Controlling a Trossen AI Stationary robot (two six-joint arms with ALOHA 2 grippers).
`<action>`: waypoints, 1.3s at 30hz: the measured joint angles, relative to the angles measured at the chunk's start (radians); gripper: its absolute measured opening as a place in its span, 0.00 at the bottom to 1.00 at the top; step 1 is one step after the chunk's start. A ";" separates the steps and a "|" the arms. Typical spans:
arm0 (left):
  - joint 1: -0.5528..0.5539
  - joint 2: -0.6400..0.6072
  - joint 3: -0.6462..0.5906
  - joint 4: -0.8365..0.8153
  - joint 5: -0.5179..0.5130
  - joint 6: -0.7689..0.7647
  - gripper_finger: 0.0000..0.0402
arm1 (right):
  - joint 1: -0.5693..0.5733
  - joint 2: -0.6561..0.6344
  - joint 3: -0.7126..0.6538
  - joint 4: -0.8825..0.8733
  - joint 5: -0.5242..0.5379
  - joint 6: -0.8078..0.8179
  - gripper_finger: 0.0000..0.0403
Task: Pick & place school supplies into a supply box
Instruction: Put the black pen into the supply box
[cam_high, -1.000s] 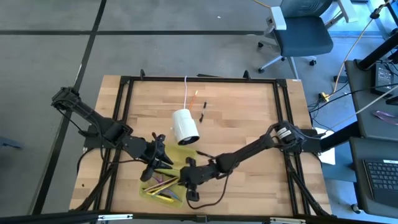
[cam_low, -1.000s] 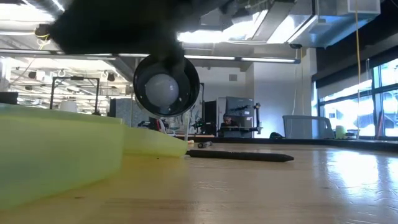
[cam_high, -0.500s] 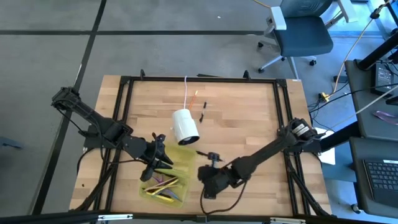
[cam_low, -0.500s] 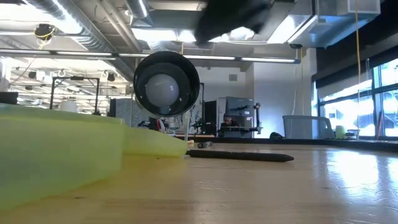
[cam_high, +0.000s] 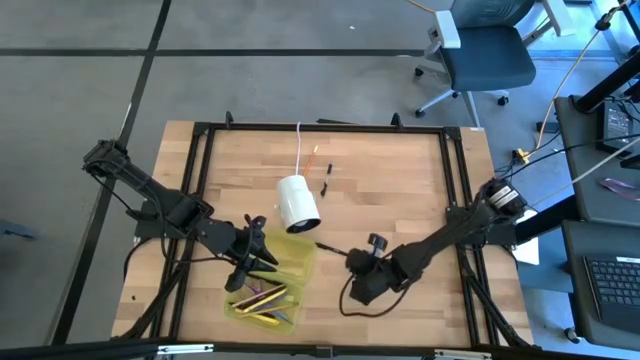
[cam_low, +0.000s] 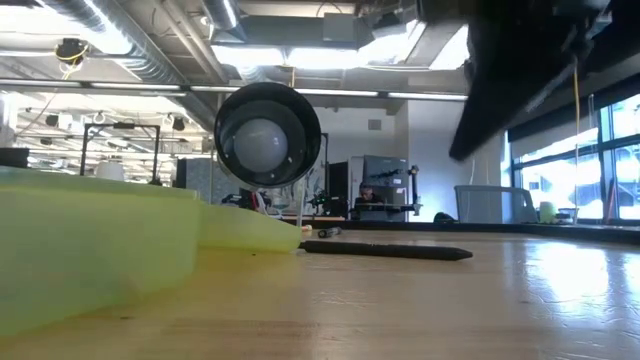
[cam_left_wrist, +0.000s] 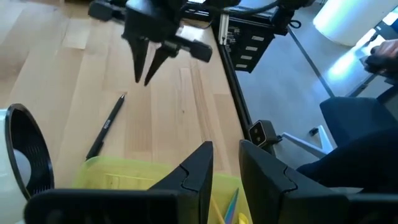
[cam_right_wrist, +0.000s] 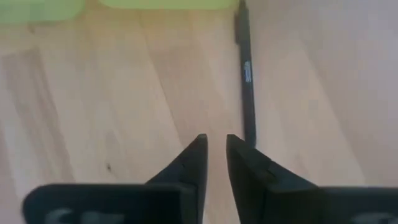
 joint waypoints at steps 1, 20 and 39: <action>0.000 0.000 0.000 0.000 0.000 0.000 0.18 | -0.005 0.000 -0.015 0.024 -0.018 -0.010 0.18; 0.000 0.000 0.000 0.000 -0.027 0.026 0.18 | -0.133 0.006 -0.111 0.145 0.040 -0.017 0.65; 0.000 0.000 0.000 -0.006 -0.075 0.026 0.18 | -0.185 0.116 -0.109 0.192 -0.135 -0.158 0.57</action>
